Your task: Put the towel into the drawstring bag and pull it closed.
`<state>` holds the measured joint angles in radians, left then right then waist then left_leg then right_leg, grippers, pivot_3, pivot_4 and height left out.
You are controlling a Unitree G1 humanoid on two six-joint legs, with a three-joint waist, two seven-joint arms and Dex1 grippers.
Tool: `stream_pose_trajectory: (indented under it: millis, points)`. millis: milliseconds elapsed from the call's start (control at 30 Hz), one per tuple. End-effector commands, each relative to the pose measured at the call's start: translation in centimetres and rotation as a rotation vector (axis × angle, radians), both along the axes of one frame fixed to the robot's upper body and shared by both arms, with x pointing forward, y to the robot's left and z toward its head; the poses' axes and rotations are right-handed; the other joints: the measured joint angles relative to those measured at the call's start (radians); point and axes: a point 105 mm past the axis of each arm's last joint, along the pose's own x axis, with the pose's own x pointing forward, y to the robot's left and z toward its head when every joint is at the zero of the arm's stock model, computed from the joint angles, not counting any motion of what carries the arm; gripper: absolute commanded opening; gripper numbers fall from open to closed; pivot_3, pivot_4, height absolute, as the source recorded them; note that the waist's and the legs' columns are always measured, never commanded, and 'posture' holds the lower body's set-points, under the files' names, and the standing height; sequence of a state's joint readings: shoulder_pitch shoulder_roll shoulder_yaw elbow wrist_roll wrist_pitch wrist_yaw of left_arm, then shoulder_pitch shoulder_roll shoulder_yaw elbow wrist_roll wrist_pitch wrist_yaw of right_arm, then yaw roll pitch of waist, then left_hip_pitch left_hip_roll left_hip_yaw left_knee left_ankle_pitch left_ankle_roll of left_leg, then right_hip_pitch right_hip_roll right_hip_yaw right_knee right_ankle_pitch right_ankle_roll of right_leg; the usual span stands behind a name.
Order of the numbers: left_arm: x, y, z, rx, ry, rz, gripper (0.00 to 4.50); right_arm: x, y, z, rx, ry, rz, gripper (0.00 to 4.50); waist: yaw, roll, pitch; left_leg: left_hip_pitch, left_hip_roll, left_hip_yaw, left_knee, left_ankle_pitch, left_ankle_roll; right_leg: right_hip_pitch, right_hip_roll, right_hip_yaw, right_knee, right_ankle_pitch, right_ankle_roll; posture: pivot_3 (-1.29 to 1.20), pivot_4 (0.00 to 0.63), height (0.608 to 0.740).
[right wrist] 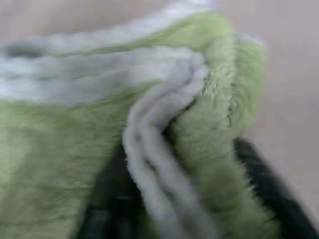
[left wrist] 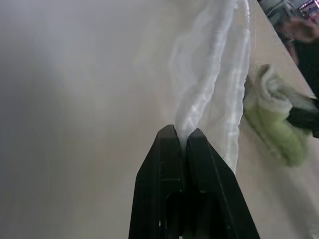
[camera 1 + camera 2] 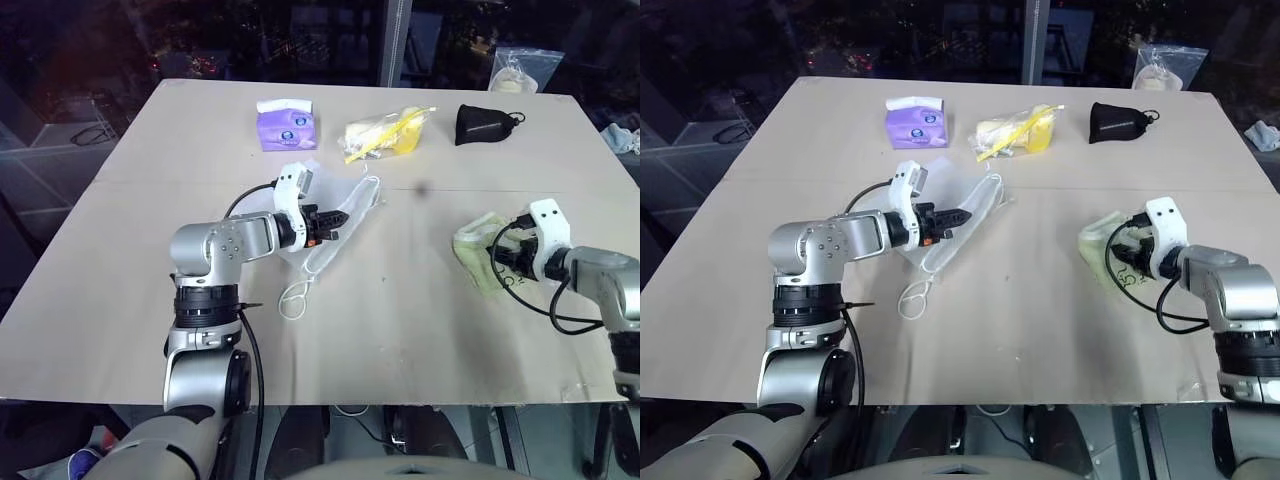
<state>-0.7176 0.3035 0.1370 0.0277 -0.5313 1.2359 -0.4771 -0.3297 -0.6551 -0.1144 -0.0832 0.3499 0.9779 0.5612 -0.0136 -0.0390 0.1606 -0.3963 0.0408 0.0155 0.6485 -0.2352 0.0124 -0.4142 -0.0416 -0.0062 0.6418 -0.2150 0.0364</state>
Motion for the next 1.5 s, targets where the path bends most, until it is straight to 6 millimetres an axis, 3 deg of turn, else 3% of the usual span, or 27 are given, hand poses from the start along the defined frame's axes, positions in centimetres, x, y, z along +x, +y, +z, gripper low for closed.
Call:
stream_pose_trajectory:
  millis: [33, 100, 167, 267, 333, 400, 467, 533, 667, 800, 900, 1033, 1100, 1200, 1267, 1500]
  points:
    - [-0.3, -1.1, 0.5, 0.051, -0.086, -0.066, 0.00, -2.6, 4.6, 0.5, 0.176, -0.074, 0.208, 0.35, -0.001, 0.000, 0.000, 0.000, 0.000, 0.000, 0.000, 0.000, 0.000, 0.000, 0.000, 0.000, 0.000, 0.000, 0.000, 0.00, 0.150, 0.740]
    - [-0.3, -1.5, -0.3, 0.065, -0.075, -0.087, 0.00, -4.6, 7.7, 4.4, 0.370, -0.219, 0.317, 0.02, -0.003, 0.001, 0.001, 0.000, 0.000, -0.001, -0.001, 0.000, 0.000, 0.000, 0.001, 0.001, 0.000, 0.000, 0.000, 0.00, 0.150, 0.740]
    - [-0.2, -1.6, -0.6, 0.071, -0.072, -0.095, 0.00, -5.7, 9.3, 6.3, 0.477, -0.277, 0.368, 0.02, -0.006, 0.007, 0.005, -0.001, 0.001, -0.002, -0.001, 0.000, 0.000, -0.002, 0.002, 0.002, 0.000, 0.000, 0.000, 0.00, 0.150, 0.740]
    - [-0.8, -2.5, -0.9, 0.070, -0.073, -0.159, 0.00, -5.6, 14.1, 8.0, 0.597, -0.369, 0.442, 0.02, -0.006, 0.009, 0.007, -0.001, 0.000, -0.001, 0.000, 0.000, 0.000, -0.003, 0.003, 0.004, 0.000, -0.001, 0.003, 0.00, 0.150, 0.740]
    - [-1.5, -3.2, -0.8, 0.060, -0.084, -0.214, 0.00, -4.3, 16.3, 7.3, 0.586, -0.376, 0.445, 0.02, -0.006, 0.009, 0.007, 0.000, 0.000, -0.002, 0.001, 0.000, 0.000, -0.002, 0.004, 0.006, 0.000, -0.001, 0.002, 0.00, 0.150, 0.740]
    - [-1.7, -3.5, -0.6, 0.049, -0.089, -0.239, 0.00, -3.5, 17.2, 6.4, 0.553, -0.372, 0.448, 0.02, -0.001, 0.009, 0.007, 0.000, 0.000, -0.002, 0.001, 0.000, 0.000, -0.002, 0.005, 0.006, 0.000, -0.001, 0.002, 0.00, 0.150, 0.740]
    - [-2.0, -3.7, 0.1, 0.031, -0.112, -0.262, 0.00, -2.1, 18.2, 3.8, 0.450, -0.331, 0.438, 0.02, 0.003, 0.009, 0.007, -0.001, -0.001, -0.003, 0.002, 0.000, 0.000, -0.002, 0.005, 0.006, 0.000, -0.001, 0.001, 0.00, 0.150, 0.740]
    - [-2.2, -3.8, 1.1, 0.007, -0.141, -0.278, 0.00, -0.8, 18.5, 0.7, 0.307, -0.280, 0.414, 0.02, 0.001, 0.009, 0.007, -0.002, -0.002, -0.001, 0.002, 0.000, 0.000, -0.002, 0.005, 0.008, -0.001, 0.001, -0.002, 0.00, 0.150, 0.740]
    - [-1.9, -3.0, 2.3, -0.030, -0.169, -0.241, 0.00, -0.6, 18.5, -1.6, 0.208, -0.259, 0.447, 0.02, 0.001, 0.009, 0.008, -0.005, -0.002, 0.002, 0.002, 0.000, 0.000, -0.006, 0.004, 0.012, -0.001, 0.001, -0.001, 0.00, 0.150, 0.740]
    - [-2.3, -2.3, 2.5, -0.031, -0.177, -0.234, 0.00, 0.2, 17.8, -2.5, 0.113, -0.241, 0.420, 0.02, 0.001, 0.009, 0.007, -0.004, -0.002, 0.002, 0.001, 0.000, 0.000, -0.006, 0.004, 0.012, -0.001, 0.000, 0.000, 0.00, 0.150, 0.740]
    - [-2.5, -2.0, 3.2, -0.048, -0.204, -0.226, 0.00, 1.0, 17.0, -3.5, -0.079, -0.255, 0.443, 0.02, -0.001, 0.009, 0.007, -0.002, -0.002, 0.002, 0.001, 0.000, 0.000, -0.005, 0.004, 0.013, 0.000, 0.000, 0.000, 0.00, 0.150, 0.740]
    - [-3.3, -2.1, 3.2, 0.017, -0.241, -0.266, 0.00, 2.0, 16.8, -3.4, -0.142, -0.256, 0.417, 0.02, 0.000, 0.008, 0.007, 0.002, -0.002, 0.000, 0.002, 0.000, 0.000, 0.000, 0.006, 0.013, 0.000, -0.003, -0.002, 0.00, 0.150, 0.740]
    - [-4.3, -2.5, 2.6, 0.082, -0.264, -0.326, 0.00, 2.4, 17.9, -2.2, -0.016, -0.243, 0.375, 0.02, -0.002, 0.008, 0.006, 0.003, -0.002, 0.000, 0.003, 0.000, 0.000, 0.001, 0.007, 0.017, 0.001, -0.003, -0.003, 0.00, 0.150, 0.740]
    - [-5.2, -2.8, 1.7, 0.113, -0.241, -0.360, 0.00, 3.0, 20.2, 1.9, 0.489, -0.168, 0.251, 0.02, -0.002, 0.006, 0.005, 0.005, -0.002, 0.001, 0.003, 0.001, 0.000, 0.002, 0.009, 0.020, 0.002, -0.002, -0.004, 0.00, 0.150, 0.740]
    - [-5.3, -2.5, 1.3, 0.120, -0.224, -0.350, 0.00, 3.5, 20.4, 3.6, 0.746, -0.109, 0.182, 0.02, -0.003, 0.007, 0.006, 0.003, -0.001, 0.001, 0.003, 0.001, 0.000, 0.000, 0.009, 0.020, 0.002, 0.002, -0.003, 0.00, 0.150, 0.740]
    - [-4.3, -1.7, 0.8, 0.117, -0.190, -0.283, 0.00, 4.8, 20.9, 3.4, 1.046, 0.014, 0.064, 0.02, -0.001, 0.007, 0.006, -0.003, -0.002, 0.001, 0.000, 0.000, 0.000, -0.005, 0.009, 0.019, 0.000, 0.002, -0.002, 0.00, 0.150, 0.740]
